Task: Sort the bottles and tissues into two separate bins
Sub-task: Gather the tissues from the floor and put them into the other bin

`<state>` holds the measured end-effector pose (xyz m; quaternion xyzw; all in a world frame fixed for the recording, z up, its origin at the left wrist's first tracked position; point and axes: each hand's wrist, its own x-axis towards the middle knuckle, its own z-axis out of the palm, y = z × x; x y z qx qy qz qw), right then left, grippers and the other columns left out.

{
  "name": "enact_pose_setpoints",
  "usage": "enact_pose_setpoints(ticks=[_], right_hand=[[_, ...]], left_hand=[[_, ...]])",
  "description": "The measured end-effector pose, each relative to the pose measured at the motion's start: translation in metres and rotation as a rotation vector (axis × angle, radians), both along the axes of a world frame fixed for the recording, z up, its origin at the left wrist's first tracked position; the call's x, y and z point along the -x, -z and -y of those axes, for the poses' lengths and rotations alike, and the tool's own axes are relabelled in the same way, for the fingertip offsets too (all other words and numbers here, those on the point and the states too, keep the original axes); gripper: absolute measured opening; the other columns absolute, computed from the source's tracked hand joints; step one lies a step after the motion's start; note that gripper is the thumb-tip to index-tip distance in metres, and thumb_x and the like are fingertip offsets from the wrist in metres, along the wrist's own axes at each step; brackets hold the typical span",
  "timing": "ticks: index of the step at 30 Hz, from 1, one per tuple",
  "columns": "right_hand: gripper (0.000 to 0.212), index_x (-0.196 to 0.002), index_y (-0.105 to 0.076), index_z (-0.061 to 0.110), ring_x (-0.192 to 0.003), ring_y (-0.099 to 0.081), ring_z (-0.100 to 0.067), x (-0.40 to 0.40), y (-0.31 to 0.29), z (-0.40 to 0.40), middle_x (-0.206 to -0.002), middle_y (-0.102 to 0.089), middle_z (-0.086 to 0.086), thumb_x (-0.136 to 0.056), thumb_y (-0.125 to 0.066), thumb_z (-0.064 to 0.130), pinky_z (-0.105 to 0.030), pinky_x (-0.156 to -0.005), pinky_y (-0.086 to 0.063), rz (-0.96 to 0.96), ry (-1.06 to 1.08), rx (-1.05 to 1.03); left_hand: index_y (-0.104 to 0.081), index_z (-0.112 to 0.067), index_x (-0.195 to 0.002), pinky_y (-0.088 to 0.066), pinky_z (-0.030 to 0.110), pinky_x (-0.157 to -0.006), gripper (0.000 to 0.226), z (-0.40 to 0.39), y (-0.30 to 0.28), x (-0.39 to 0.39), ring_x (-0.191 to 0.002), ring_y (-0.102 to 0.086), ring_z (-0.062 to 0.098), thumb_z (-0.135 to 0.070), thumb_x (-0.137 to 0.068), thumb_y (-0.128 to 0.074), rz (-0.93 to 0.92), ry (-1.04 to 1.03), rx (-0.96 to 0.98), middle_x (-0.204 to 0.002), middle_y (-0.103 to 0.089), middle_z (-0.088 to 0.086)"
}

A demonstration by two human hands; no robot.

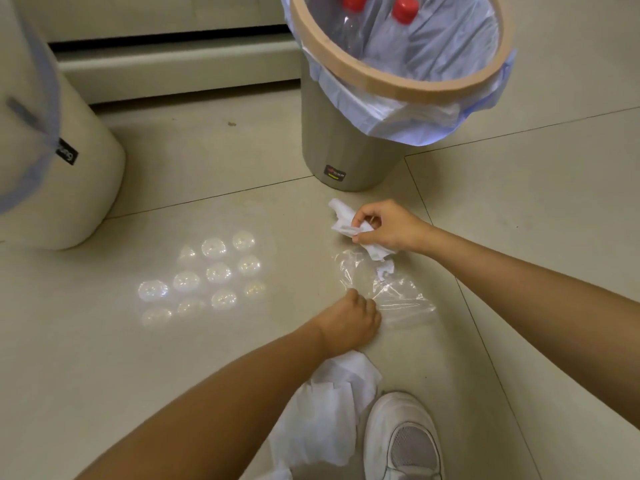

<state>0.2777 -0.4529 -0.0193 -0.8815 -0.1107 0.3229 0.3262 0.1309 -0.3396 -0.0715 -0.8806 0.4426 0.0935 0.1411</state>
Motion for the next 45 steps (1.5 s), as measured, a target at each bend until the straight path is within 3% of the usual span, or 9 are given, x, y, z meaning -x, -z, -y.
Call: enact_pose_setpoints(ticks=[6, 14, 19, 22, 25, 28, 33, 39, 45], right_hand=[[0.015, -0.083, -0.067, 0.014, -0.044, -0.043, 0.004, 0.007, -0.014, -0.02, -0.055, -0.05, 0.016, -0.074, -0.077, 0.009, -0.007, -0.046, -0.033, 0.042, -0.053, -0.049], [0.016, -0.085, -0.067, 0.022, -0.076, -0.06, -0.018, 0.023, -0.047, -0.073, -0.089, -0.063, 0.003, -0.075, -0.074, 0.012, -0.025, -0.067, -0.047, 0.162, -0.26, -0.101], [0.018, -0.096, -0.066, 0.028, -0.08, -0.059, -0.009, 0.029, -0.094, -0.128, -0.097, -0.063, 0.01, -0.081, -0.07, 0.019, -0.026, -0.072, -0.053, 0.25, -0.382, -0.156], [0.025, -0.106, -0.061, 0.034, -0.081, -0.06, -0.008, 0.033, -0.125, -0.16, -0.1, -0.062, 0.011, -0.084, -0.067, 0.024, -0.028, -0.07, -0.056, 0.319, -0.45, -0.193], [0.046, -0.126, -0.05, 0.035, -0.082, -0.061, -0.011, 0.032, -0.16, -0.202, -0.099, -0.064, 0.008, -0.083, -0.067, 0.028, -0.038, -0.072, -0.056, 0.471, -0.45, -0.209], [0.058, -0.136, -0.043, 0.031, -0.087, -0.061, -0.016, 0.027, -0.195, -0.247, -0.096, -0.065, 0.008, -0.083, -0.065, 0.031, -0.043, -0.075, -0.052, 0.717, -0.443, -0.257], [0.016, -0.1, -0.071, 0.022, -0.09, -0.049, -0.016, 0.02, -0.25, -0.321, -0.093, -0.06, 0.003, -0.085, -0.066, 0.027, -0.036, -0.074, -0.046, 1.008, -0.359, -0.49], [0.016, -0.098, -0.073, 0.03, -0.083, -0.041, -0.014, 0.011, -0.275, -0.403, -0.079, -0.041, 0.007, -0.083, -0.067, 0.031, -0.029, -0.066, -0.035, 1.038, -0.215, -0.49], [0.01, -0.085, -0.073, 0.027, -0.076, -0.061, -0.018, -0.006, -0.24, -0.441, -0.076, -0.065, 0.005, -0.079, -0.066, 0.027, -0.03, -0.065, -0.049, 0.771, -0.098, -0.313]], left_hand=[[-0.052, -0.006, -0.114, -0.032, 0.034, -0.071, 0.024, -0.022, -0.028, -0.006, -0.095, -0.057, 0.028, -0.013, -0.092, -0.044, -0.262, -0.368, 0.236, -0.109, -0.057, 0.011], [-0.054, -0.016, -0.073, -0.039, 0.029, -0.057, 0.017, -0.143, -0.095, -0.016, -0.069, -0.054, 0.019, -0.031, -0.081, -0.054, -0.285, -0.914, 0.593, -0.077, -0.061, -0.003], [-0.05, -0.019, -0.069, -0.042, 0.03, -0.052, 0.013, -0.219, -0.153, -0.014, -0.06, -0.055, 0.019, -0.024, -0.074, -0.061, -0.093, -1.099, 0.751, -0.063, -0.06, 0.0], [-0.054, -0.025, -0.095, -0.05, 0.031, -0.058, 0.018, -0.249, -0.176, -0.015, -0.063, -0.059, 0.009, -0.02, -0.081, -0.063, -0.043, -1.175, 0.945, -0.067, -0.061, -0.005], [-0.059, -0.02, -0.118, -0.049, 0.02, -0.069, 0.028, -0.282, -0.2, -0.015, -0.071, -0.059, 0.004, -0.017, -0.09, -0.061, 0.075, -1.143, 1.075, -0.08, -0.065, -0.007], [-0.072, -0.013, -0.104, -0.036, 0.004, -0.073, 0.016, -0.311, -0.235, -0.018, -0.072, -0.052, 0.002, -0.014, -0.089, -0.064, 0.361, -1.038, 1.135, -0.087, -0.068, -0.005], [-0.072, -0.016, -0.098, -0.041, 0.016, -0.074, 0.012, -0.359, -0.284, -0.022, -0.082, -0.054, 0.008, -0.015, -0.089, -0.063, 0.817, -0.98, 1.159, -0.089, -0.064, -0.014], [-0.071, -0.015, -0.1, -0.052, 0.022, -0.079, 0.015, -0.417, -0.301, -0.025, -0.088, -0.063, 0.004, -0.015, -0.092, -0.059, 0.98, -1.048, 1.418, -0.093, -0.069, -0.008], [-0.071, -0.02, -0.102, -0.047, 0.013, -0.071, 0.019, -0.456, -0.262, -0.044, -0.089, -0.063, 0.007, -0.012, -0.093, -0.056, 0.519, -1.414, 1.192, -0.101, -0.068, -0.005]])
